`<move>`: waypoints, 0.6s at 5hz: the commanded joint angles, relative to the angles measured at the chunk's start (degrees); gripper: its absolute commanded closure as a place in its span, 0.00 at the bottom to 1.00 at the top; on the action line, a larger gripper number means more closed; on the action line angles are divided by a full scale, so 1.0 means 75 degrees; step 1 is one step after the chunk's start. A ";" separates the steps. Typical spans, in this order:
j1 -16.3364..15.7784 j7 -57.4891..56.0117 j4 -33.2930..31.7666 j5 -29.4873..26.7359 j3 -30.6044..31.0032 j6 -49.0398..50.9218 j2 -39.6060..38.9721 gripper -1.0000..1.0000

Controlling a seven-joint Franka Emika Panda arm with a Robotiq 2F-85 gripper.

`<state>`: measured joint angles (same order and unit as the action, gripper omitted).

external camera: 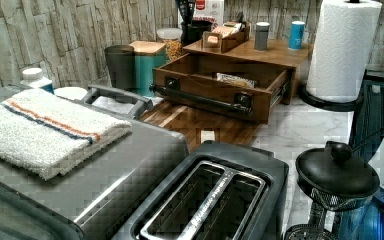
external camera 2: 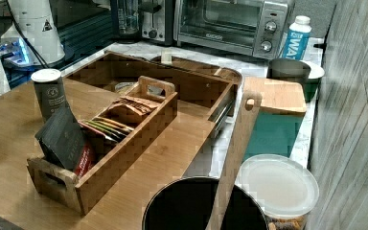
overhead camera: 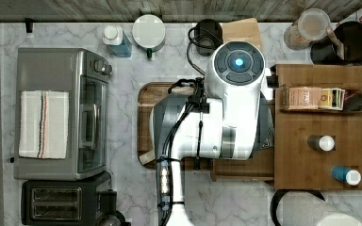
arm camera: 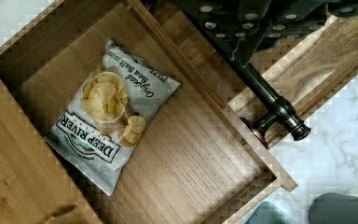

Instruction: Close the drawer.

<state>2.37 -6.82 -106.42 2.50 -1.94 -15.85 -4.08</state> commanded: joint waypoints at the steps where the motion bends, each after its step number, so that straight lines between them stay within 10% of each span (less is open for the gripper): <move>1: 0.0000 0.0000 -0.0090 0.0077 -0.0033 0.0000 -0.0001 1.00; 3: -0.0114 -0.0688 -0.1987 -0.0311 0.0213 -0.2440 0.0815 1.00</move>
<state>2.77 -10.44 -115.71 3.14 -1.84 -34.05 -1.48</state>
